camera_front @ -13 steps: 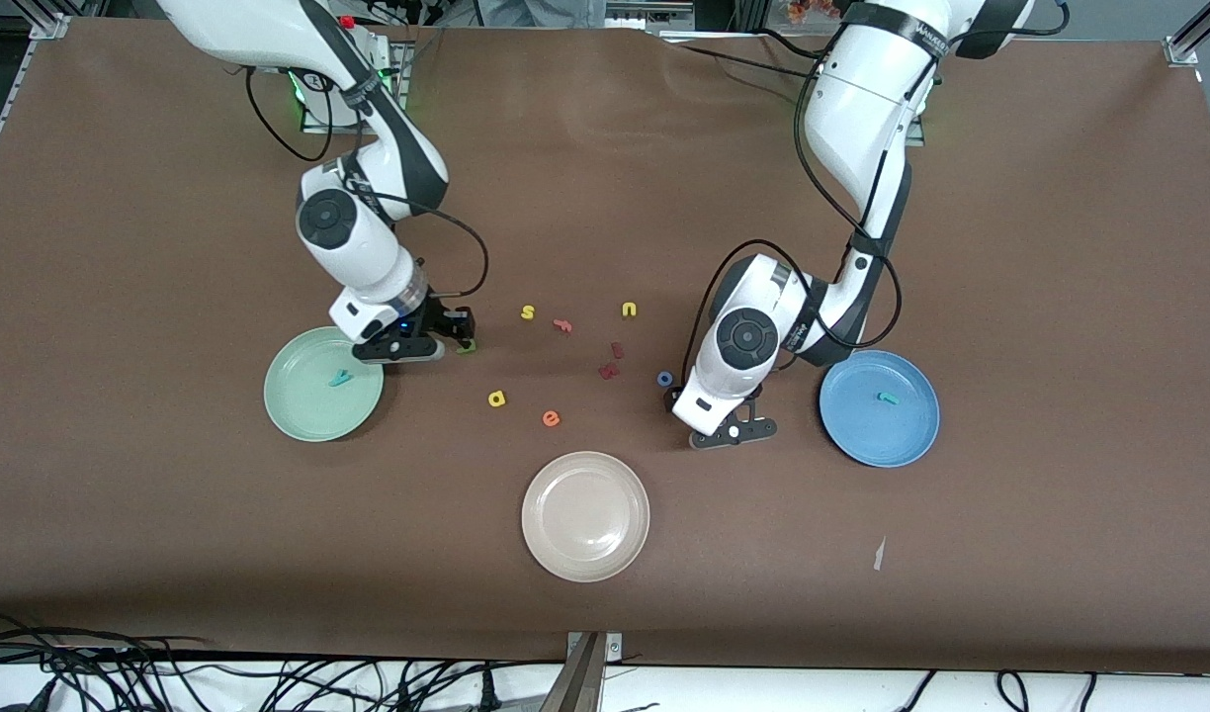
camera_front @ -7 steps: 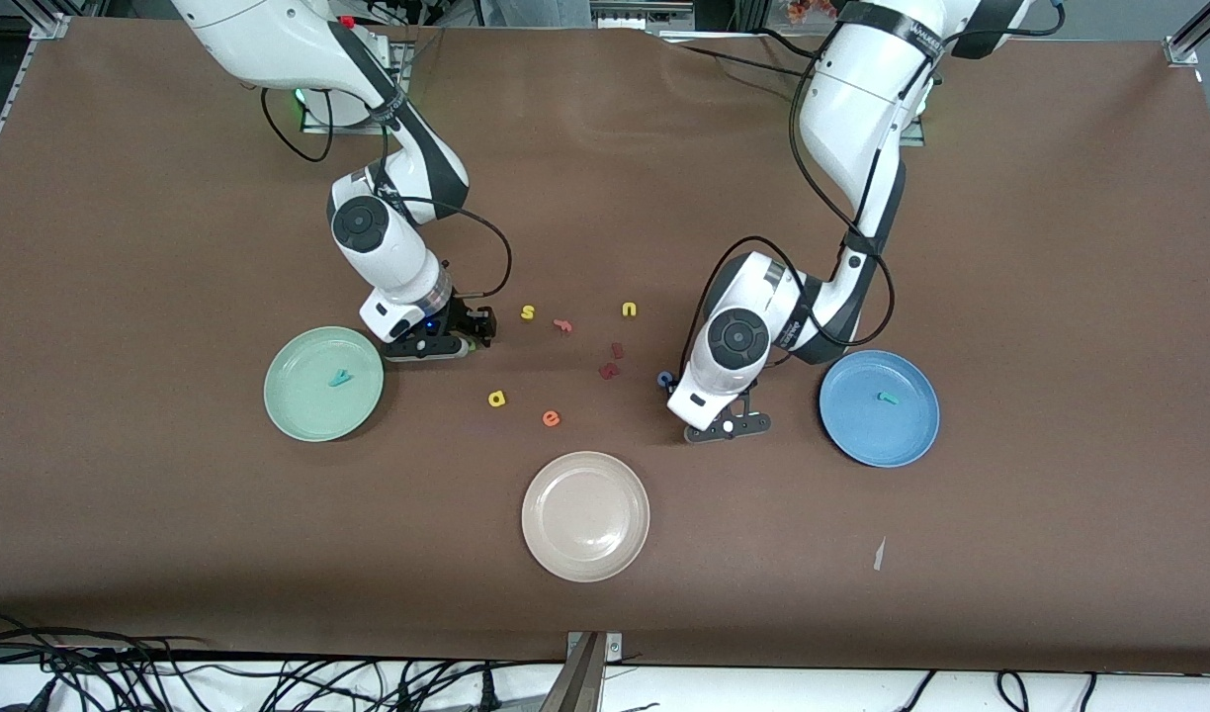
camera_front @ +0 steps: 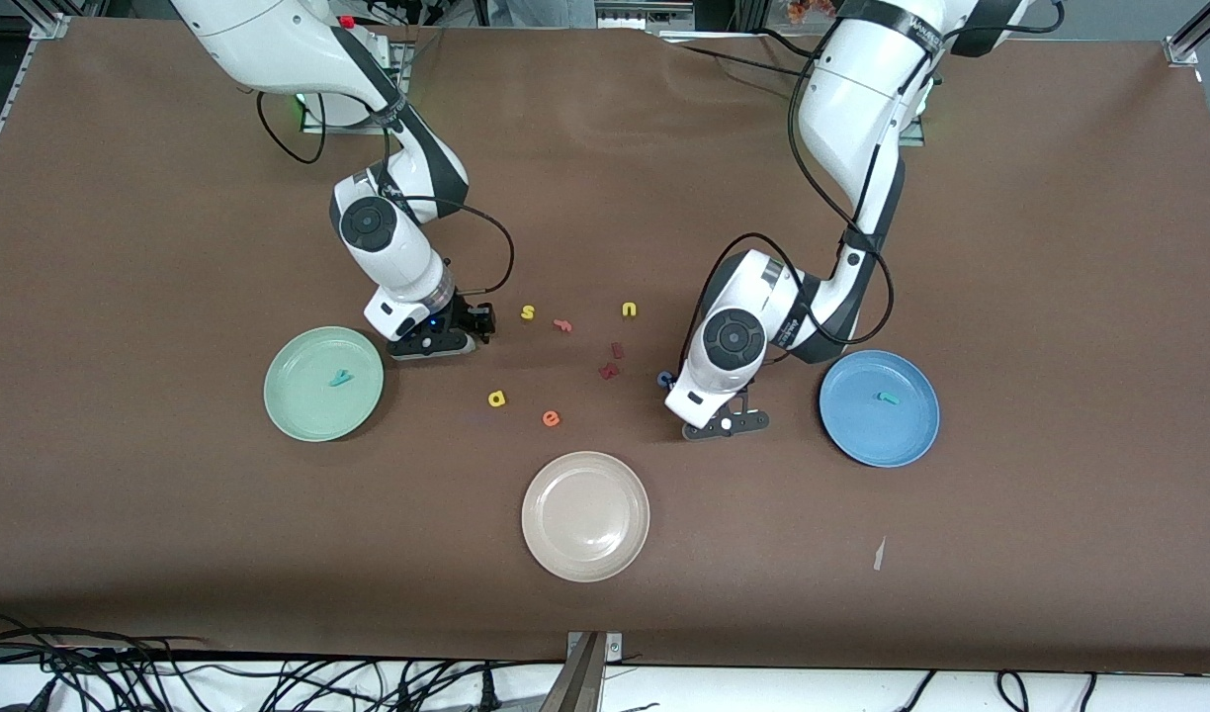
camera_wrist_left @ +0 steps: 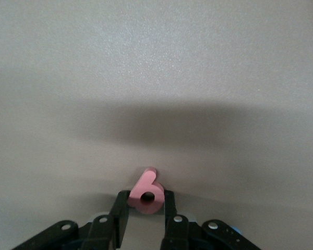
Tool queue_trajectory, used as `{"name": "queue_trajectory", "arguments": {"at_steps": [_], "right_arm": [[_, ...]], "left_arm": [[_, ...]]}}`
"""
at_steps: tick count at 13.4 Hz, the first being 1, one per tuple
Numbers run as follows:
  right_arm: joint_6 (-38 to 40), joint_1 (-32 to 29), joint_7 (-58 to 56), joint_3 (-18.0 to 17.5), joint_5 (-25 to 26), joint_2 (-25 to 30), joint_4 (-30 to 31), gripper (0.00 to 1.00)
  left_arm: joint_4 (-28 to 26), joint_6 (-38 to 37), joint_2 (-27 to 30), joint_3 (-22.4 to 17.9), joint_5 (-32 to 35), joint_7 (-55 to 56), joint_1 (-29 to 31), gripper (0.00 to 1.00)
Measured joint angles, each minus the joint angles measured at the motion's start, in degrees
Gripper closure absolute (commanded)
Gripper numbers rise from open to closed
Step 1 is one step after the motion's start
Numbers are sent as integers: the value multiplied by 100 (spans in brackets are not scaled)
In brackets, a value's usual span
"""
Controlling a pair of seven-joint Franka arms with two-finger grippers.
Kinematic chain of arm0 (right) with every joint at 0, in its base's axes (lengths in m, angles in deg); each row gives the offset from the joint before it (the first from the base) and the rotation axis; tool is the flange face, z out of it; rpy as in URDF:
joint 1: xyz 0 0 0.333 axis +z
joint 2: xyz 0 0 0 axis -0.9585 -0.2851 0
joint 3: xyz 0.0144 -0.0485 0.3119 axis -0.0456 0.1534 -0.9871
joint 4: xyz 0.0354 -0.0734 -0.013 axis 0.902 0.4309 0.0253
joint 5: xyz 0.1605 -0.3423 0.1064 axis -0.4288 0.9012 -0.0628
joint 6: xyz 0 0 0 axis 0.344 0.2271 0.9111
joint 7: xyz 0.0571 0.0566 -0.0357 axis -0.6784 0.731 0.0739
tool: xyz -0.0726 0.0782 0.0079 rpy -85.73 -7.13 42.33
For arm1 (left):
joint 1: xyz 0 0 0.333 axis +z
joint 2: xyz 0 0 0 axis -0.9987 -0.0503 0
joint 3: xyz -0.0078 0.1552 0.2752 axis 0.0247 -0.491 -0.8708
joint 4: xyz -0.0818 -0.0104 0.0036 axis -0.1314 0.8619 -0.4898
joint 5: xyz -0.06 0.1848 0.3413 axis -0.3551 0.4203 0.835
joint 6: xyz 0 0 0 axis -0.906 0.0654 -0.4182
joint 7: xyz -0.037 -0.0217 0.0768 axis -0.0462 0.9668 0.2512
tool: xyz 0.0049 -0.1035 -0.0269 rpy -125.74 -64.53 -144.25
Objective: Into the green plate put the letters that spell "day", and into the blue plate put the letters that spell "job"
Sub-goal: 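Grasp the green letter with the right gripper while the left grasps pink, then drop the green letter on the green plate while the left drops pink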
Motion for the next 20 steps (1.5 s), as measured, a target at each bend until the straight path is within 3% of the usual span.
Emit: {"name": "queue_trajectory", "arguments": {"at_steps": [3,5,10,12,13,14,15,20], "right_arm": [[-76,0,0,9,141,-72,2,40],[-142,0,0,23,176,-112,2,48],[-168,5,0,43,195,-113,3,67],[-171,6,0,50,198,-113,3,82],[-178,7,0,52,202,-100,3,84],[-180,16,0,51,203,-80,3,88],[-192,25,0,57,210,-98,3,88],[-117,37,-66,160,289,-41,-22,90]], "left_arm": [[13,-33,0,-42,0,-17,10,100],[119,-541,44,-147,1,-343,205,100],[149,-1910,685,-189,261,-2047,1432,100],[-87,-1855,817,-188,384,-2381,1703,100],[-308,-1563,836,-186,418,-2454,1749,98],[-605,-1098,850,-183,493,-2468,1759,68],[-896,-706,875,-183,572,-2468,1785,1],[-1109,-487,1189,-114,367,-2054,1879,0]]}}
